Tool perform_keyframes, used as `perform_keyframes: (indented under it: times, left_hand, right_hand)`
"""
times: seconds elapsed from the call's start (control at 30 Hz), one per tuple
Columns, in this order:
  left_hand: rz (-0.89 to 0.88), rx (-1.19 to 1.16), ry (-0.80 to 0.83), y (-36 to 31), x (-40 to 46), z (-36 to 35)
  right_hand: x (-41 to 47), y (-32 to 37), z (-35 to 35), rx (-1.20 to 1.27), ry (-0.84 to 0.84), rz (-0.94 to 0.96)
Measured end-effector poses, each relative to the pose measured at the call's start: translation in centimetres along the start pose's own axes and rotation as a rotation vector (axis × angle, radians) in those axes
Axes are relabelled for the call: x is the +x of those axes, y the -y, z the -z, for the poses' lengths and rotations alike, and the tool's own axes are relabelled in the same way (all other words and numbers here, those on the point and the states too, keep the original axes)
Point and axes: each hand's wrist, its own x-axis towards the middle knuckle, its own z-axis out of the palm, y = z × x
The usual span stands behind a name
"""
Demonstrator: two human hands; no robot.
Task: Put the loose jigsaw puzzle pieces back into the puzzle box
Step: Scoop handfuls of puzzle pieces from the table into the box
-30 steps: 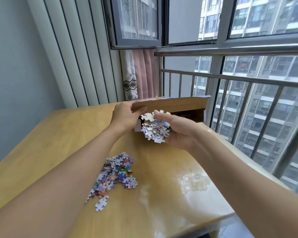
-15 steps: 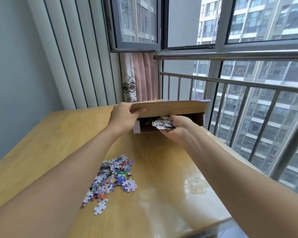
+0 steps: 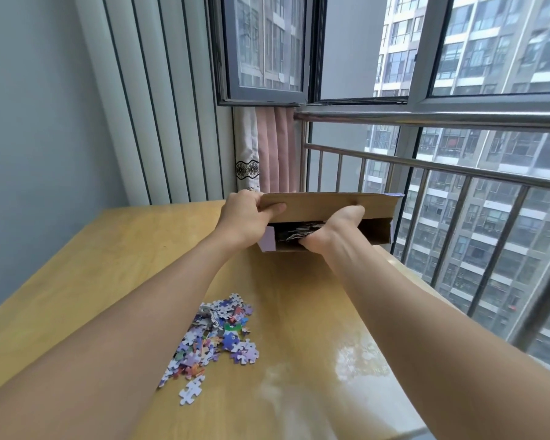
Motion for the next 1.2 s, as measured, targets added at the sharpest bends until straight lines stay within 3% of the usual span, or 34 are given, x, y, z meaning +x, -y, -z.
perform_keyframes:
  times: [0.33,0.57,0.7,0.83,0.97,1.1,1.2]
  left_hand:
    - [0.013,-0.042,0.009,0.6,-0.7,0.3]
    - [0.010,-0.058,-0.002,0.4,-0.6,0.8]
    - [0.016,-0.067,-0.001,0.6,-0.6,0.9]
    - [0.015,-0.089,0.001,0.4,-0.6,0.9]
    - [0.009,-0.087,0.005,0.4,-0.6,0.9]
    - [0.009,-0.095,-0.011,0.5,-0.4,1.1]
    - [0.017,-0.103,-0.009,0.6,-0.4,1.4]
  right_hand:
    - [1.7,1.6,1.9,-0.053,0.122,0.009]
    - [2.1,2.1,2.9,-0.265,0.134,0.188]
    - [2.6,2.7,3.8,-0.588,0.214,0.297]
    - [3.2,2.8,4.8,-0.748,0.085,0.387]
    - [4.6,2.2,4.9,-0.874,0.064,0.450]
    - [3.4,2.3,5.1,-1.214,0.011,0.688]
    - [3.2,3.0,5.7,-1.478,0.104,0.846]
